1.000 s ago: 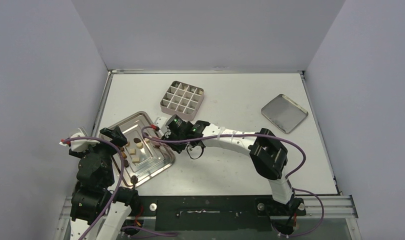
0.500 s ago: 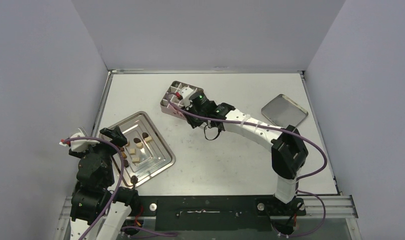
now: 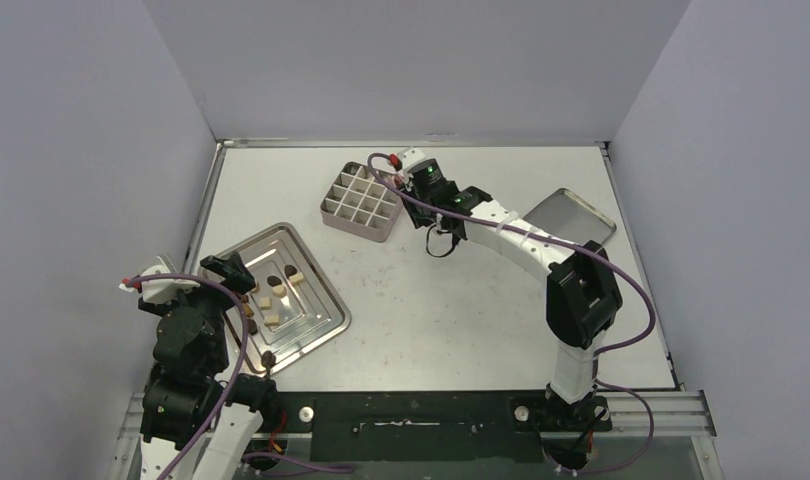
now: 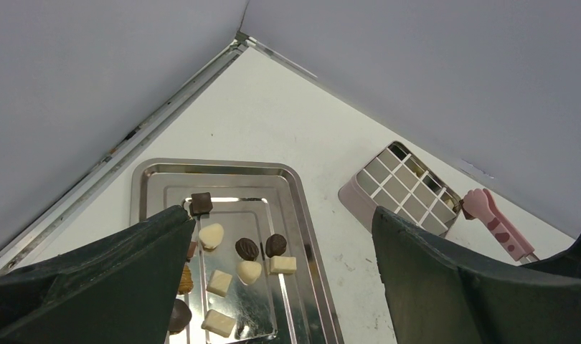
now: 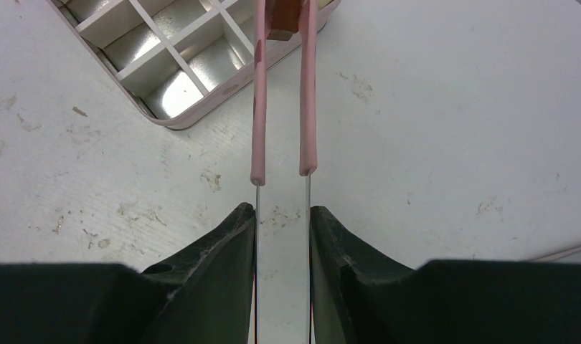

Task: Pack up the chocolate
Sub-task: Pick up the fake chocolate from the plate, then place the fake chocolate in the packing box.

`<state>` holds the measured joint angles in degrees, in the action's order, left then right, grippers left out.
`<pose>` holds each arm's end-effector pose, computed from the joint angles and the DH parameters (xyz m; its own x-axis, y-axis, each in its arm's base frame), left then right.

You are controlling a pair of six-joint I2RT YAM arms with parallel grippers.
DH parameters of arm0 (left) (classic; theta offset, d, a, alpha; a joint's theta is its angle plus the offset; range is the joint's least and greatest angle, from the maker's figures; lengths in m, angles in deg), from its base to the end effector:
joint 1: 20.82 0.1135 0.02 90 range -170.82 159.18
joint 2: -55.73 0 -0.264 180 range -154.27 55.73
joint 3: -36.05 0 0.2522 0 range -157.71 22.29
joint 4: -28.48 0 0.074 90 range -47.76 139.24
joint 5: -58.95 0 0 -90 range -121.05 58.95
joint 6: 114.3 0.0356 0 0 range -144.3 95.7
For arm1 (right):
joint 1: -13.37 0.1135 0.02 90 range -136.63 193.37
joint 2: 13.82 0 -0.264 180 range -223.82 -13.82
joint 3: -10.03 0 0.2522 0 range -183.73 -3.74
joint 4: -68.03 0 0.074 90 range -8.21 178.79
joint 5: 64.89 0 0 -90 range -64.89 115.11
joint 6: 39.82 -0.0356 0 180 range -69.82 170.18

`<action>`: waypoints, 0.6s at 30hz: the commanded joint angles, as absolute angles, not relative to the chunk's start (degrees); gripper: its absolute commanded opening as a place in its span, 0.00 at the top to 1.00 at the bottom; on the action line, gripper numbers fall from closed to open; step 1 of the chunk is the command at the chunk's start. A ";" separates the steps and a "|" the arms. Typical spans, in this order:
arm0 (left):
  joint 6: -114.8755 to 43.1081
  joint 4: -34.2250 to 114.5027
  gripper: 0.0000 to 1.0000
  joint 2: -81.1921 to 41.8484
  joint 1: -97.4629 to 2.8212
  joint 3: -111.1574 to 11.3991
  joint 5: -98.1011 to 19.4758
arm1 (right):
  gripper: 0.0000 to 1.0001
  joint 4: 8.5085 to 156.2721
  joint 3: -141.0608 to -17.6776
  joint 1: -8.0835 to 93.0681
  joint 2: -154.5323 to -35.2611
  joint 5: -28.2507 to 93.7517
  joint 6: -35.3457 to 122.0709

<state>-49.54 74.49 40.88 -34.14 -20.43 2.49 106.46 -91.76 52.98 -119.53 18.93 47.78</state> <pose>0.0597 0.0061 0.3408 0.0795 -0.3841 -0.9199 -0.3429 0.8560 -0.3870 0.3290 0.2673 0.2767 -0.5425 -0.3949 -0.7414 -0.5503 0.8339 -0.0415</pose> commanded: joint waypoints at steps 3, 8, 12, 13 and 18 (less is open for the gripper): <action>-49.09 71.22 0.05 40.71 -33.72 -20.60 1.39 | 0.79 101.53 -91.73 52.65 -119.96 19.36 46.62; -49.09 71.33 0.05 40.79 -33.73 -20.58 1.47 | 0.77 101.97 -92.47 52.65 -121.41 20.07 46.49; -49.07 71.34 0.05 40.79 -33.73 -20.58 1.47 | 0.69 102.43 -92.60 52.61 -121.84 19.84 46.36; -49.09 71.37 0.05 40.84 -33.74 -20.60 1.47 | 0.68 102.45 -92.47 52.61 -121.91 19.98 46.25; -49.09 71.35 0.05 40.97 -33.72 -20.58 1.69 | 0.65 102.61 -92.39 52.65 -121.66 19.57 45.87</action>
